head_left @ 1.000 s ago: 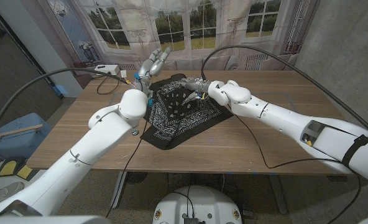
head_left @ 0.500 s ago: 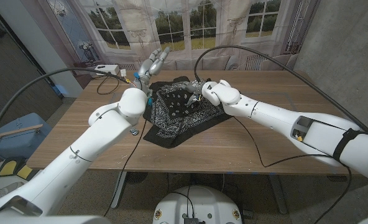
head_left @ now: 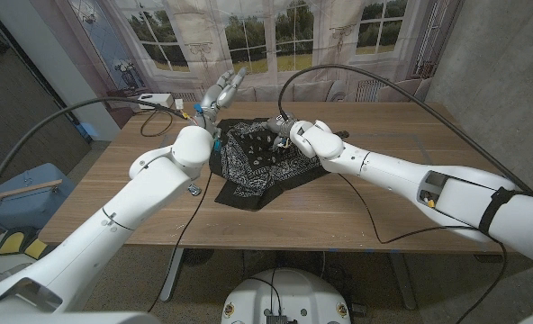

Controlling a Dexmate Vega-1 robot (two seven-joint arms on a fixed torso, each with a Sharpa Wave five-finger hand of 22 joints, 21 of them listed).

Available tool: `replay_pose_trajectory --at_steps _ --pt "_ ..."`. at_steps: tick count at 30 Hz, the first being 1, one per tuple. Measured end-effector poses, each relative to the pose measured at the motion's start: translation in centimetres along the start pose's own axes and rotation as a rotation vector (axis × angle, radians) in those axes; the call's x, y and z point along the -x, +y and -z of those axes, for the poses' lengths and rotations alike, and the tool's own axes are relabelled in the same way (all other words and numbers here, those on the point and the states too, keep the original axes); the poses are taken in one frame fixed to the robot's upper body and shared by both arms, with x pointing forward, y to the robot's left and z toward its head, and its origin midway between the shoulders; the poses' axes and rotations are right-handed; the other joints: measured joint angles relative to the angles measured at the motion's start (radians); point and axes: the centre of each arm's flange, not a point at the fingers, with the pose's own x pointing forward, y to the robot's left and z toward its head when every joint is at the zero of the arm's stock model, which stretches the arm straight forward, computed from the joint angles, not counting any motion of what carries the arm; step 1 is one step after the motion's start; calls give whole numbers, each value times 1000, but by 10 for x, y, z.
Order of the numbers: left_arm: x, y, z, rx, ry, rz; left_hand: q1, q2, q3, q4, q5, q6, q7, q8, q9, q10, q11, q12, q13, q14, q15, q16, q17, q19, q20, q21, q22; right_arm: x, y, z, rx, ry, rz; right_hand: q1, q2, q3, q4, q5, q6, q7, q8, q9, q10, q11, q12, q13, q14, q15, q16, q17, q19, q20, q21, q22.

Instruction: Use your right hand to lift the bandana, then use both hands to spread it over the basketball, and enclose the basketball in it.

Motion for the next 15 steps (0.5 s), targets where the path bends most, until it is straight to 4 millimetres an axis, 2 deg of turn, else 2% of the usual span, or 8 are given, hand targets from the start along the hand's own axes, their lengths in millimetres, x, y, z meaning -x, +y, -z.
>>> replay_pose_trajectory --at_steps 2,4,5,7,8,12,14,15 --pt "-1 0 0 -1 -2 1 0 0 0 0 0 2 -2 0 0 0 0 0 4 0 0 0 0 0 0 0 0 0 1 3 -8 5 6 6 -6 7 7 -10 37 0 15 2 67 15 30 6 44 39 23 16 45 -45 34 7" --pt "-1 -1 -1 -1 -3 3 0 0 0 0 0 2 -2 0 0 0 0 0 5 0 0 0 0 0 0 0 0 1 2 5 -23 8 12 16 -16 17 17 -24 86 7 38 4 103 46 68 17 98 62 50 37 74 -67 78 24" --pt "-1 -1 0 -2 -3 3 0 0 0 0 0 2 -2 0 0 0 0 0 5 0 0 0 0 0 0 -4 0 1 3 6 -26 8 13 25 -25 23 23 -32 108 12 49 4 103 46 88 24 100 63 63 51 82 -75 97 30" --pt "-1 -1 0 -2 -3 4 0 0 0 0 0 2 -2 0 0 0 0 0 5 0 0 0 0 0 0 -8 0 2 3 8 -46 5 28 43 -43 37 37 -50 158 26 73 5 119 53 117 39 115 79 77 76 82 -76 135 44" --pt "-1 -2 -1 -3 -3 4 0 0 0 0 0 2 -2 0 0 0 0 0 5 0 0 0 0 0 0 -8 0 3 4 9 -59 -1 40 50 -50 41 41 -57 179 37 83 6 167 49 122 41 132 95 79 84 86 -80 148 48" --pt "-1 -3 -1 -3 -5 7 0 0 0 0 0 2 -2 0 0 0 0 0 5 0 0 0 0 0 0 -8 0 7 4 14 -104 -18 100 75 -75 60 60 -82 218 47 116 12 168 49 150 60 161 124 80 108 89 -82 185 52" --pt "-1 -3 -1 -2 -6 8 0 0 0 0 0 2 -2 0 0 0 0 0 5 0 0 0 0 0 0 -8 0 9 3 15 -123 -27 130 79 -79 62 62 -92 230 45 129 13 169 49 158 68 196 123 80 117 98 -92 202 56" --pt "-1 -3 -1 -2 -6 8 0 0 0 0 0 2 -2 0 0 0 0 0 5 0 0 0 0 0 0 -8 0 11 3 16 -139 -33 156 82 -82 62 62 -93 249 57 132 14 194 73 158 68 203 130 84 122 99 -92 210 57"
